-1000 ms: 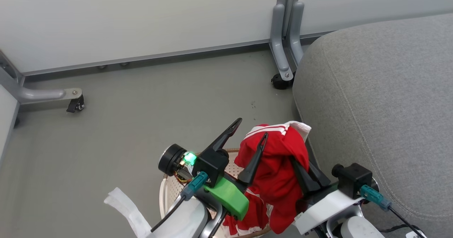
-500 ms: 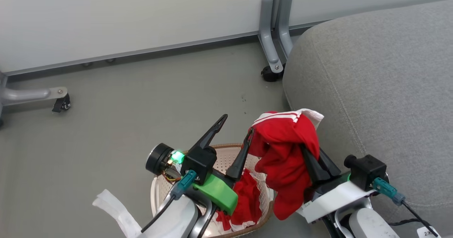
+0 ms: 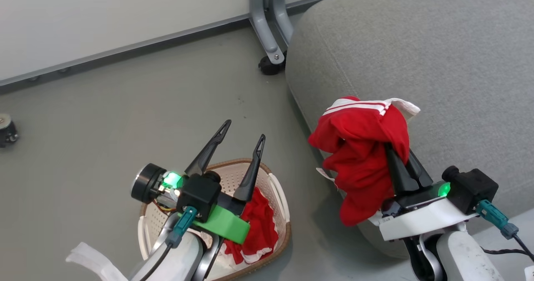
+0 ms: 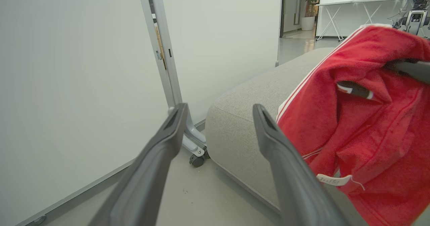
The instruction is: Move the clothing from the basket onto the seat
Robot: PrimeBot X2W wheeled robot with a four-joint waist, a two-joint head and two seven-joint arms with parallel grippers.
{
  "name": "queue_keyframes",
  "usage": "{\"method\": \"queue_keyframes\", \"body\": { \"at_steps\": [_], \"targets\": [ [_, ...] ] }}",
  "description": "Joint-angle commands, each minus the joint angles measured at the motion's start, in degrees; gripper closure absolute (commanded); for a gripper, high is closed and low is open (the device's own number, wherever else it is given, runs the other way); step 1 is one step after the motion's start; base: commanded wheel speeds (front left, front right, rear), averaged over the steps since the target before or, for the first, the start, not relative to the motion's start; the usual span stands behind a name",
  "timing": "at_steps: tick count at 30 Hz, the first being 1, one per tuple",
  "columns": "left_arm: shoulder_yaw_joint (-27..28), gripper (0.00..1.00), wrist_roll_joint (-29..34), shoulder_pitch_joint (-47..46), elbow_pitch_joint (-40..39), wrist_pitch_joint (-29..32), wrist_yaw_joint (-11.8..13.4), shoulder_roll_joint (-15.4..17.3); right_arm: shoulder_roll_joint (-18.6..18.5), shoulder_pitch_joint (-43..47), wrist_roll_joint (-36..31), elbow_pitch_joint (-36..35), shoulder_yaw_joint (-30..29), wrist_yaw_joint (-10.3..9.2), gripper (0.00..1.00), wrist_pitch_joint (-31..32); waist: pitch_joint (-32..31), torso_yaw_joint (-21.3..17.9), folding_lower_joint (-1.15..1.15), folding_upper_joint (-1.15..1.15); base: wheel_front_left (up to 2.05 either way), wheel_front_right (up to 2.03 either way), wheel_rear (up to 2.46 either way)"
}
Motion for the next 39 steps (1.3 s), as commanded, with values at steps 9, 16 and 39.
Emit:
{"method": "queue_keyframes", "body": {
  "at_steps": [9,16,39],
  "targets": [
    [3.8,0.0,3.4,3.3,-3.8,-0.2,0.7,2.4,1.3,1.2,-0.8,-5.5,-3.4,0.0,1.0,-0.2,6.4,-9.7,0.0,0.0,0.0,0.0,0.0],
    [3.9,0.0,6.4,2.4,-4.6,-0.2,-0.8,3.6,2.4,0.1,-0.1,-7.0,-6.4,0.0,1.0,-0.2,10.0,-11.0,0.0,0.0,0.0,0.0,0.0],
    [3.2,0.0,11.2,-8.5,-4.4,-0.2,-4.5,4.7,-16.3,-34.4,-1.2,7.5,-27.1,-0.01,1.0,-0.2,30.9,-0.9,0.0,0.0,0.0,0.0,0.0]
  ]
}}
